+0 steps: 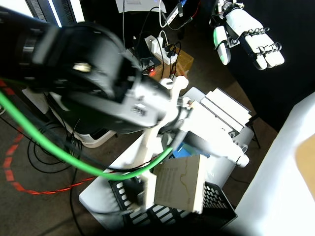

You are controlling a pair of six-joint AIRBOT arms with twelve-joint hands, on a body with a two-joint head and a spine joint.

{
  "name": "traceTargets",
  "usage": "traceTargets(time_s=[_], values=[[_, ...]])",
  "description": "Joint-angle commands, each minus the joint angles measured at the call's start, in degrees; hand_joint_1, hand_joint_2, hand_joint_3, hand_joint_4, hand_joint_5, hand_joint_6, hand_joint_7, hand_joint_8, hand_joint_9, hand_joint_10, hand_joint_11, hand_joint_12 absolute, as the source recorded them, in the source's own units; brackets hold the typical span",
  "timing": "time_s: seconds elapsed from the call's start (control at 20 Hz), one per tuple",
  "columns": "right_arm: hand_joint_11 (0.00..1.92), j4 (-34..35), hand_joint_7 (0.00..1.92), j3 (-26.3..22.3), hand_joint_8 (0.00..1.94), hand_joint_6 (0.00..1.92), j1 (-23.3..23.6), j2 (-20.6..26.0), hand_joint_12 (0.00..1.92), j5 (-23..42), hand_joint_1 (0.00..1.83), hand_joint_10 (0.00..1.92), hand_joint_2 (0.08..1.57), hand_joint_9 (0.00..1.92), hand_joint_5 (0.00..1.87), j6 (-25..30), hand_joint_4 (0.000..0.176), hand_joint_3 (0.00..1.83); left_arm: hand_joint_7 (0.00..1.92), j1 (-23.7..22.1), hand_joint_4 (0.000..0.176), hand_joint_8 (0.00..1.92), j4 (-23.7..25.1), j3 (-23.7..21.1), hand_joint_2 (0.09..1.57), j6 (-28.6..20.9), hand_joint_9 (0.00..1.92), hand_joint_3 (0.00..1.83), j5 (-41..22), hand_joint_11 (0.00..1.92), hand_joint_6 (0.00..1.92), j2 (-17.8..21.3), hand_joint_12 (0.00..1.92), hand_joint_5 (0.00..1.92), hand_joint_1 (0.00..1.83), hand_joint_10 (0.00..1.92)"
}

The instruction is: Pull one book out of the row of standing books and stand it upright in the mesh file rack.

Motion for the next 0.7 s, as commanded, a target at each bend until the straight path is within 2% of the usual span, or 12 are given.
traceTargets(time_s=[0.0, 0.15, 0.2, 0.25, 0.3, 0.35, 0.4, 0.45, 0.5, 0.55, 0.65], values=[[0.0, 0.7, 0.0, -0.8, 0.0, 0.0, 0.8, 1.1, 0.0, -7.1, 0.67, 0.0, 1.01, 0.0, 0.0, -0.2, 0.0, 0.03, 0.0, 0.0, 0.028, 0.0, -0.5, 0.0, 1.43, -0.1, 0.0, 0.0, -7.1, 0.0, 0.01, 0.1, 0.0, 0.05, 0.38, 0.0], [0.0, 3.9, 0.0, -4.0, 0.0, 0.0, 0.4, 4.2, 0.0, -9.8, 0.64, 0.0, 1.05, 0.0, 0.0, -0.2, 0.0, 0.04, 0.0, 0.8, 0.024, 0.0, -1.0, -0.5, 1.42, -0.1, 0.0, 0.0, -7.1, 0.02, 0.01, 0.1, 0.01, 0.06, 0.42, 0.0], [0.0, 4.4, 0.0, -5.1, 0.0, 0.0, -0.2, 5.0, 0.0, -11.1, 0.57, 0.0, 1.05, 0.0, 0.0, -0.2, 0.005, 0.03, 0.0, 1.3, 0.047, 0.0, -1.4, -0.6, 1.42, -0.2, 0.0, 0.0, -7.1, 0.02, 0.0, 0.1, 0.02, 0.04, 0.33, 0.0], [0.0, 4.6, 0.0, -6.0, 0.0, 0.0, -1.1, 5.5, 0.0, -12.8, 0.57, 0.0, 1.05, 0.0, 0.0, -0.1, 0.005, 0.03, 0.0, 1.7, 0.047, 0.0, -1.9, -0.7, 1.42, -0.3, 0.0, 0.0, -7.2, 0.02, 0.0, 0.1, 0.02, 0.04, 0.33, 0.0], [0.0, 4.6, 0.0, -7.1, 0.0, 0.0, -2.1, 6.3, 0.0, -14.9, 0.51, 0.0, 1.07, 0.0, 0.0, 1.2, 0.039, 0.04, 0.0, 2.0, 0.055, 0.0, -2.3, -0.8, 1.42, -0.4, 0.0, 0.0, -7.1, 0.03, 0.0, 0.1, 0.03, 0.03, 0.32, 0.0], [0.0, 4.3, 0.0, -8.1, 0.0, 0.0, -2.9, 7.0, 0.0, -17.1, 0.44, 0.0, 1.11, 0.0, 0.0, 2.9, 0.043, 0.04, 0.0, 2.0, 0.052, 0.0, -2.6, -0.8, 1.42, -0.6, 0.0, 0.0, -6.9, 0.0, 0.0, 0.1, 0.21, 0.02, 0.29, 0.0], [0.0, 4.3, 0.0, -9.3, 0.0, 0.0, -3.7, 7.9, 0.0, -19.5, 0.44, 0.0, 1.11, 0.0, 0.0, 3.8, 0.043, 0.04, 0.0, 2.0, 0.052, 0.0, -2.8, -0.8, 1.42, -0.6, 0.0, 0.0, -6.6, 0.0, 0.0, -0.1, 0.21, 0.02, 0.29, 0.0], [0.0, 4.0, 0.0, -10.3, 0.0, 0.0, -4.6, 8.5, 0.0, -21.7, 0.42, 0.0, 1.12, 0.0, 0.0, 5.0, 0.033, 0.04, 0.0, 2.1, 0.061, 0.0, -3.2, -0.8, 1.42, -0.6, 0.0, 0.0, -6.3, 0.0, 0.0, -0.2, 0.22, 0.01, 0.28, 0.0], [0.0, -1.6, 0.0, -10.6, 0.0, 0.0, -5.5, 8.7, 0.0, -23.4, 0.42, 0.0, 1.12, 0.0, 0.0, 13.0, 0.015, 0.04, 0.0, 2.3, 0.075, 0.0, -3.8, -0.8, 1.42, -0.6, 0.0, 0.0, -6.2, 0.0, 0.0, -0.2, 0.24, 0.01, 0.27, 0.0], [0.0, -2.5, 0.0, -11.0, 0.0, 0.0, -6.4, 9.3, 0.0, -25.8, 0.4, 0.0, 1.14, 0.0, 0.0, 17.6, 0.003, 0.04, 0.0, 2.6, 0.074, 0.0, -4.4, -1.0, 1.42, -0.6, 0.0, 0.0, -6.2, 0.0, 0.0, -0.1, 0.18, 0.02, 0.29, 0.0], [0.0, -2.5, 0.0, -13.3, 0.0, 0.0, -8.3, 11.1, 0.0, -29.8, 0.35, 0.0, 1.16, 0.0, 0.0, 19.1, 0.009, 0.04, 0.0, 2.9, 0.074, 0.0, -5.0, -1.3, 1.41, -0.6, 0.0, 0.0, -6.5, 0.0, 0.0, 0.2, 0.15, 0.03, 0.3, 0.0]])
